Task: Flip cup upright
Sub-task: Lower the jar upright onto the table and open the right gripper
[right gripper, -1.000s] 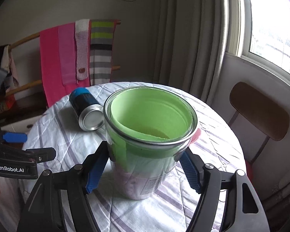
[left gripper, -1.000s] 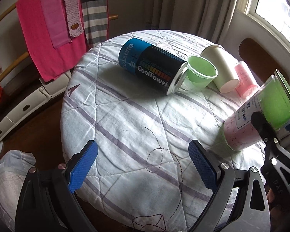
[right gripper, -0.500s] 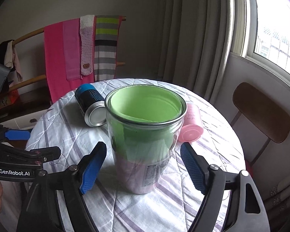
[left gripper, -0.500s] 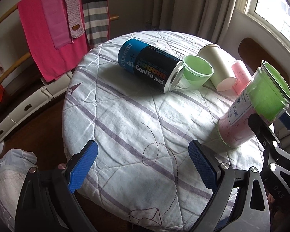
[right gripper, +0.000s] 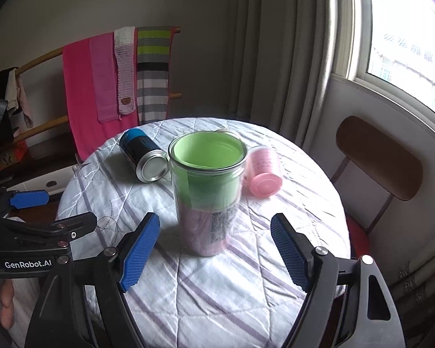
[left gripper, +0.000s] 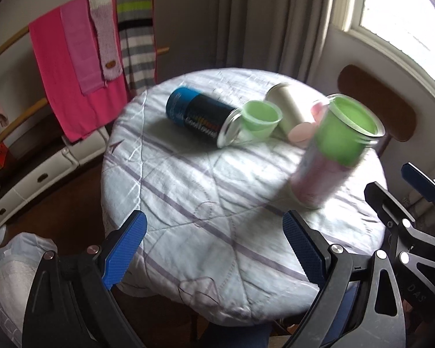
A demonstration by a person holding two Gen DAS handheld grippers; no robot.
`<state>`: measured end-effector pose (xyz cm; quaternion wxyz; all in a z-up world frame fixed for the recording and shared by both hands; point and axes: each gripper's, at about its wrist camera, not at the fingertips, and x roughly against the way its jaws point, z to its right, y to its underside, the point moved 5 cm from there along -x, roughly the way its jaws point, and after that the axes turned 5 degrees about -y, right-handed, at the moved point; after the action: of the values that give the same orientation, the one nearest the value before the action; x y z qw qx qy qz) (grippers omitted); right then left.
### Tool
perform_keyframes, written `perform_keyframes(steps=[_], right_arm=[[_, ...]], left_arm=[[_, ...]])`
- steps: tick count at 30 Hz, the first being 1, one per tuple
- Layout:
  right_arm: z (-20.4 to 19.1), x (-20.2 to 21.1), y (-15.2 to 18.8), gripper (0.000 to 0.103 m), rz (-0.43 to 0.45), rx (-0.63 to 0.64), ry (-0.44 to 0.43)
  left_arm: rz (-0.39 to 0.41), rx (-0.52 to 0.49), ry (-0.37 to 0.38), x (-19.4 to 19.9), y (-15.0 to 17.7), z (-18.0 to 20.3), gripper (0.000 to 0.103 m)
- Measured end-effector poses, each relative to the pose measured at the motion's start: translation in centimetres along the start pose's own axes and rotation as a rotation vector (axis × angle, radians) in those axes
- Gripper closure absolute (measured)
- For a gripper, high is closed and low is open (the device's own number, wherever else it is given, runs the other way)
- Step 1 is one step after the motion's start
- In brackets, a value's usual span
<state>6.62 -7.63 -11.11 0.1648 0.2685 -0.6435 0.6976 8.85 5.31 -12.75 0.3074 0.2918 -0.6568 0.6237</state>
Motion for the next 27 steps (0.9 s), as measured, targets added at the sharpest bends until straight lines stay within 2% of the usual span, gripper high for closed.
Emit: perform_keyframes(steps=[9, 14, 23, 27], right_arm=[[0.4, 7.5, -0.4, 0.023, 0.082, -0.02, 0.109], [0.6, 10.5, -0.6, 0.023, 0.123, -0.041, 0.117], [0.3, 12.7, -1.4, 0.023, 0.132, -0.056, 0.098], [-0.1, 12.8, -2.2, 0.023, 0.123, -0.035, 0.11]], left_arm=[[0.149, -0.029, 0.008, 7.0, 0.6, 2.2, 0.005], [0.204, -0.051, 0.017, 9.9, 0.9, 3.1, 0.004], [0.25, -0.048, 0.008, 12.5, 0.2, 2.9, 0.001], [0.231, -0.07, -0.013, 12.6, -0.9, 2.9, 0.001]])
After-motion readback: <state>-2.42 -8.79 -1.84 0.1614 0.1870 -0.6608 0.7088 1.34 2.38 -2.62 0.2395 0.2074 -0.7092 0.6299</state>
